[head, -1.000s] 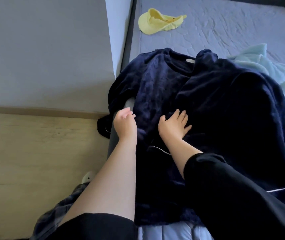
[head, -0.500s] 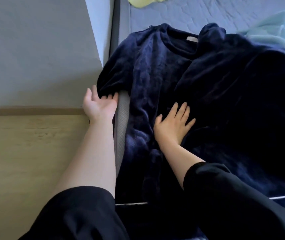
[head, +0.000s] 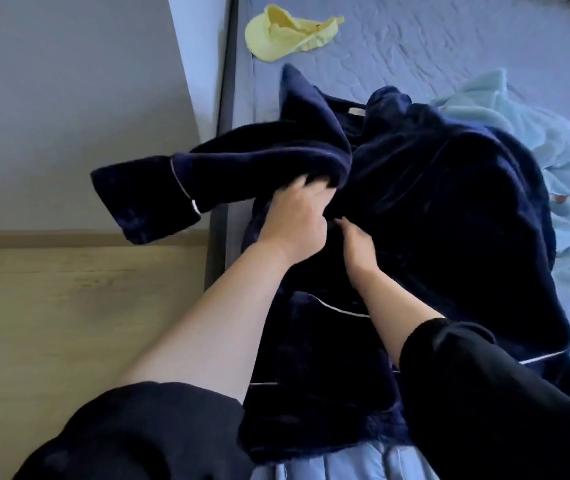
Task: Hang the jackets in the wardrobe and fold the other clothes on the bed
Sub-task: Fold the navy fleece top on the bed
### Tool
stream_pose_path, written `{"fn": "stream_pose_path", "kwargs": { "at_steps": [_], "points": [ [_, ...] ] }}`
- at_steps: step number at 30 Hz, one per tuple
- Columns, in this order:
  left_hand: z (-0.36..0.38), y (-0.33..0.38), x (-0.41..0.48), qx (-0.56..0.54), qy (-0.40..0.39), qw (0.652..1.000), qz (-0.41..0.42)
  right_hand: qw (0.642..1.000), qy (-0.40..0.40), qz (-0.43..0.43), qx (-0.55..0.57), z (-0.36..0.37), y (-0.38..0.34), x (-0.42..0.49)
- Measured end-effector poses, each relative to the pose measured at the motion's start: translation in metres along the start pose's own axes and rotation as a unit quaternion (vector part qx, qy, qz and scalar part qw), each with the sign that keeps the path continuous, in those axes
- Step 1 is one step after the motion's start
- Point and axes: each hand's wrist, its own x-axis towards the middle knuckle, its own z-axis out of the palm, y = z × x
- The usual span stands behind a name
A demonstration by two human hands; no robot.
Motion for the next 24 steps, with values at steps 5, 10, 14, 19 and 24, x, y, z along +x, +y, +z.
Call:
{"fn": "stream_pose_path", "kwargs": {
  "at_steps": [5, 10, 14, 19, 24],
  "points": [
    [0.017, 0.009, -0.059, 0.148, -0.335, 0.931, 0.008, 0.937, -0.069, 0.168, 0.298, -0.101, -0.028, -0.012],
    [0.014, 0.019, -0.067, -0.200, -0.137, 0.900, -0.363, 0.972, -0.047, 0.133, 0.188, -0.118, -0.041, -0.022],
    [0.000, 0.024, -0.070, -0.660, 0.118, 0.476, -0.570, 0.971, -0.088, 0.141, 0.171, -0.102, -0.022, -0.033],
    [-0.022, -0.004, -0.067, -0.786, 0.251, 0.227, -0.517, 0.958, -0.104, 0.128, 0.233, -0.078, 0.017, -0.043],
    [-0.034, -0.015, -0.064, -0.769, 0.285, 0.160, -0.549, 0.972, -0.094, 0.121, 0.180, -0.063, 0.016, -0.039]
  ]
}}
